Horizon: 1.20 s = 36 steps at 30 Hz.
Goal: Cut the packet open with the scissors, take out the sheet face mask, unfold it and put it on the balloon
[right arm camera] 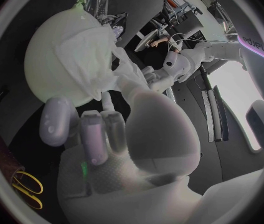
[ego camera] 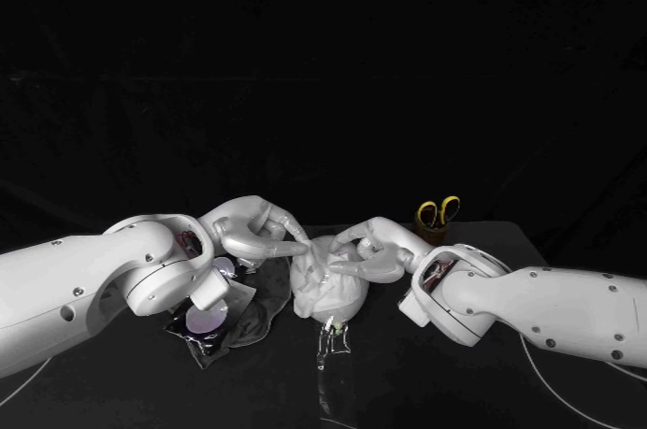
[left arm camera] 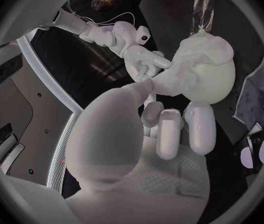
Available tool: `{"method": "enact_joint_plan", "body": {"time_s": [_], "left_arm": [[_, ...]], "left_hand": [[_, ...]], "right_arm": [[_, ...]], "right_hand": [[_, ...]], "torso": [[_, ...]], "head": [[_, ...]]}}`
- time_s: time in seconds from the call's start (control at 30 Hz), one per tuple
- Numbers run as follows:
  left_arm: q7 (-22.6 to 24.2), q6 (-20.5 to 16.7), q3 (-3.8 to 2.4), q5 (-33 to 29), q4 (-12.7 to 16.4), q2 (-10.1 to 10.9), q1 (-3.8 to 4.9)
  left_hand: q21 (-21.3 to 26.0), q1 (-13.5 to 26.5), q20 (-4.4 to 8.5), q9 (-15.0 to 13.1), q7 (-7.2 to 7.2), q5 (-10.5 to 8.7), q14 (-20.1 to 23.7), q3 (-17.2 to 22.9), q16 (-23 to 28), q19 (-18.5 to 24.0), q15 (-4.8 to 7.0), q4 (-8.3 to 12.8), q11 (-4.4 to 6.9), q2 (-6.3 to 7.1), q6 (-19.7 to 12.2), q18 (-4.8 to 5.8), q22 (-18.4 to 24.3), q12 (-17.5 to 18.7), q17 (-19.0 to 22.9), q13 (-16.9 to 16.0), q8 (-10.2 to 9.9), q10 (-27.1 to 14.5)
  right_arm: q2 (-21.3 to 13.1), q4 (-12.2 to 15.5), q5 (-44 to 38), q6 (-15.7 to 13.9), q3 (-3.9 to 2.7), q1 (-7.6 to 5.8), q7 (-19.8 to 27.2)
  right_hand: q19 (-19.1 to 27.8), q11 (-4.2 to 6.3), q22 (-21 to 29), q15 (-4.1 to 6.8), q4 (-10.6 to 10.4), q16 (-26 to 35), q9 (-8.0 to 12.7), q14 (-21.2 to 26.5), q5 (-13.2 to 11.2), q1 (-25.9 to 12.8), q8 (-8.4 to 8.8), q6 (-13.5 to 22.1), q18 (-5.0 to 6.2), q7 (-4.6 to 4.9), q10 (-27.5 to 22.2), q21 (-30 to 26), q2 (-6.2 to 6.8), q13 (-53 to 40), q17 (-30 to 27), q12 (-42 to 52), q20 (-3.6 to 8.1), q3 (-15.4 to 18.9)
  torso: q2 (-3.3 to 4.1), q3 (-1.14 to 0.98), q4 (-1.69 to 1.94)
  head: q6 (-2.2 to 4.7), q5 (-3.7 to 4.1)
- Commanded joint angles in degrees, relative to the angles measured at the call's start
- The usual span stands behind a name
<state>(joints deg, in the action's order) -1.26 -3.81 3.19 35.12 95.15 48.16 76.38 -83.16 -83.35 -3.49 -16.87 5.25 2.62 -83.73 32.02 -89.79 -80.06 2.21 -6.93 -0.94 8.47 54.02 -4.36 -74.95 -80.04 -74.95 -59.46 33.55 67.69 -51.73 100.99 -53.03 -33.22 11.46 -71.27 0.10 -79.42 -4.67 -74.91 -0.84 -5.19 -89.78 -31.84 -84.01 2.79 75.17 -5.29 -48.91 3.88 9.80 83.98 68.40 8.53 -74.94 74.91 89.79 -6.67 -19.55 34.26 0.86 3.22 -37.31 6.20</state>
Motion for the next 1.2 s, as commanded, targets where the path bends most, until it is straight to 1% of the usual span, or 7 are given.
{"method": "enact_joint_plan", "body": {"time_s": [0.03,0.37,0.5,0.57,0.67,0.93,1.2], "left_arm": [[0.50,0.74,-0.06,0.17,0.37,-0.02,0.10],[0.53,0.94,-0.06,0.18,0.63,0.20,0.18],[0.48,0.91,-0.06,0.18,0.65,0.27,0.20],[0.46,0.90,-0.06,0.19,0.63,0.31,0.21],[0.42,0.88,-0.06,0.25,0.58,0.38,0.22],[0.48,0.66,-0.06,0.56,0.63,0.48,0.23],[0.45,0.58,-0.06,0.68,0.45,0.43,0.24]], "left_hand": [[-0.20,0.18,-0.12,-1.69,0.21,0.18,-6.16,0.33,-0.18,-0.35,0.02,-0.04,0.06,-0.18,0.12,1.18,-2.89,0.12,-14.82,-0.08,0.16,0.27],[-0.24,0.21,-0.11,-1.71,0.21,0.18,-6.20,0.41,-0.19,-0.41,0.03,0.03,0.07,-0.17,0.13,1.20,-2.96,0.10,-14.91,-0.15,0.17,0.37],[-0.24,0.21,-0.11,-1.71,0.21,0.18,-6.20,0.41,-0.19,-0.41,0.03,0.03,0.07,-0.17,0.13,1.20,-2.96,0.10,-14.91,-0.15,0.17,0.37],[-0.25,0.25,-0.10,-1.73,0.21,0.18,-6.20,0.48,-0.19,-0.44,0.04,0.09,0.07,-0.13,0.14,1.21,-2.98,0.10,-14.91,-0.19,0.19,0.42],[-0.25,0.25,-0.10,-1.73,0.21,0.18,-6.20,0.48,-0.19,-0.44,0.04,0.09,0.07,-0.13,0.14,1.21,-2.98,0.10,-14.91,-0.19,0.19,0.42],[-0.25,0.25,-0.10,-1.73,0.21,0.18,-6.20,0.48,-0.19,-0.44,0.04,0.09,0.07,-0.13,0.14,1.21,-2.98,0.10,-14.91,-0.19,0.19,0.42],[-0.25,0.25,-0.10,-1.73,0.21,0.18,-6.20,0.48,-0.19,-0.44,0.04,0.09,0.07,-0.13,0.14,1.21,-2.98,0.10,-14.91,-0.19,0.19,0.42]], "right_arm": [[0.76,-0.49,-0.16,2.76,-0.04,0.00,1.00],[2.74,-2.65,0.15,3.60,-0.05,0.01,0.88],[2.82,-2.69,0.74,2.66,-0.05,0.01,1.41],[2.69,-2.57,1.27,1.84,-0.05,0.02,1.92],[2.30,-2.24,2.08,0.96,-0.06,0.02,2.57],[0.91,-1.00,3.16,0.27,-0.06,0.01,3.22],[-0.13,-0.36,3.57,-0.20,-0.09,0.01,3.34]], "right_hand": [[-0.10,-0.22,-9.16,-0.31,0.02,-0.22,0.18,-5.99,-0.04,0.31,0.33,0.35,0.44,-0.06,6.02,-0.07,0.49,-15.06,15.09,0.21,-0.18,0.40],[-0.18,-0.08,-9.21,-0.23,0.01,-0.22,0.37,-5.99,-0.03,0.59,0.58,0.49,0.45,-0.23,6.02,0.11,0.27,-15.06,15.09,0.21,-0.22,0.62],[-0.49,-0.04,-9.38,-0.16,-0.06,-0.22,0.42,-5.99,-0.02,1.01,0.37,-0.32,0.37,-0.22,6.02,0.73,-0.47,-15.06,15.09,0.21,-0.23,0.54],[-0.97,-0.11,-9.63,-0.19,-0.22,-0.22,0.39,-5.99,-0.01,1.37,-0.22,-2.01,0.20,-0.14,6.02,1.65,-1.43,-15.06,15.09,0.21,-0.26,0.30],[-1.59,0.49,-9.93,0.18,-0.32,-0.22,0.42,-5.99,-0.02,2.01,-1.37,-5.30,0.02,-0.92,6.02,2.80,-2.61,-15.06,15.09,0.21,-0.11,-0.28],[-1.70,1.81,-9.97,1.25,0.33,-0.22,0.39,-5.99,-0.02,3.07,-3.05,-9.18,0.03,-2.47,6.02,3.03,-2.67,-15.06,15.09,0.21,0.70,-0.60],[-1.76,2.19,-10.00,1.63,0.59,-0.22,0.45,-5.99,-0.03,3.38,-3.41,-9.85,0.00,-2.84,6.02,3.17,-2.69,-15.06,15.09,0.21,1.06,-0.70]], "torso": [[0.08,0.05,0.05],[-0.02,0.03,0.07],[-0.01,0.03,0.03],[-0.03,0.01,-0.02],[-0.04,-0.01,-0.02],[-0.08,-0.04,-0.06],[-0.03,-0.04,0.01]], "head": [[0.01,0.03],[-0.17,-0.16],[-0.19,-0.11],[-0.24,-0.12],[-0.30,-0.15],[-0.35,-0.06],[-0.17,0.19]]}}
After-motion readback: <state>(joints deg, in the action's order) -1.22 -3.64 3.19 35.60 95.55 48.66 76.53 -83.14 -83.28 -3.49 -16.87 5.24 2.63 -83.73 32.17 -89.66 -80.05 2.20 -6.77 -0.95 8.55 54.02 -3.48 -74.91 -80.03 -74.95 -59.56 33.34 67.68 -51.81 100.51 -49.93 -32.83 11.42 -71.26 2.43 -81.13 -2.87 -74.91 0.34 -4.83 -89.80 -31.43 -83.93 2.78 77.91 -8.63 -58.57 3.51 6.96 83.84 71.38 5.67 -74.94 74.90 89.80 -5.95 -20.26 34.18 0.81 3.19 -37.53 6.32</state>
